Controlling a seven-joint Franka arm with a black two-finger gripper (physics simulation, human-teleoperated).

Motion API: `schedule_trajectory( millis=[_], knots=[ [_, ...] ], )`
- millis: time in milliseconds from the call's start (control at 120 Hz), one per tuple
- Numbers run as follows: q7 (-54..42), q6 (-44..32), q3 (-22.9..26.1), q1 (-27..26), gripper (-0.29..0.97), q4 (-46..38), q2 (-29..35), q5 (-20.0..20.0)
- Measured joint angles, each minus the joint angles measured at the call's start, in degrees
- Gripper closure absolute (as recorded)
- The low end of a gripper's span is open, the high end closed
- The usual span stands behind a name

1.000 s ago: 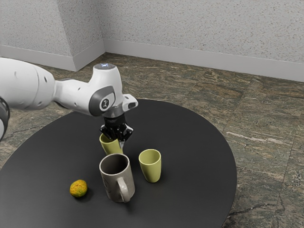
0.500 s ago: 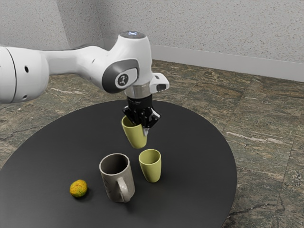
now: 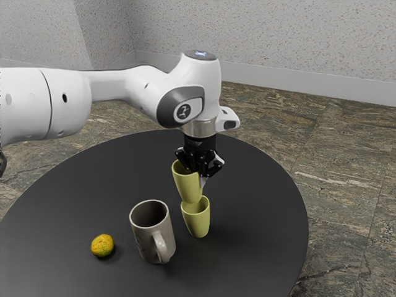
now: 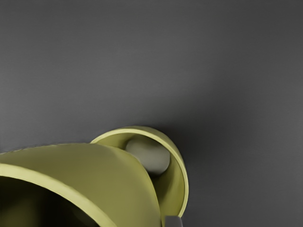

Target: Place the left cup onto the right cup

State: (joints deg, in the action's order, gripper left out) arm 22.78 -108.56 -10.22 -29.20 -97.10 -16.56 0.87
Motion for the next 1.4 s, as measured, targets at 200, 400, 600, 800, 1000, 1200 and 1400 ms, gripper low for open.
schedule_trajectory(
  millis=[200,400,600,800,1000,1200,1400],
  knots=[
    [0.7,0.2,0.0,0.0,0.77,1.0,-1.7,-0.2],
    [1.2,0.2,0.0,0.1,0.77,2.2,-3.0,-0.4],
    [1.6,-0.1,0.0,0.2,0.78,2.2,-3.7,-0.7],
    [1.9,-0.4,0.0,0.2,0.78,1.9,-4.1,-1.9],
    [2.1,-0.5,-0.1,0.2,0.78,1.7,-4.2,-2.7],
    [2.3,-0.6,-0.1,0.3,0.78,1.4,-4.2,-3.0],
    [2.1,-0.6,-0.1,0.4,0.38,1.4,-4.2,-3.4]
  ],
)
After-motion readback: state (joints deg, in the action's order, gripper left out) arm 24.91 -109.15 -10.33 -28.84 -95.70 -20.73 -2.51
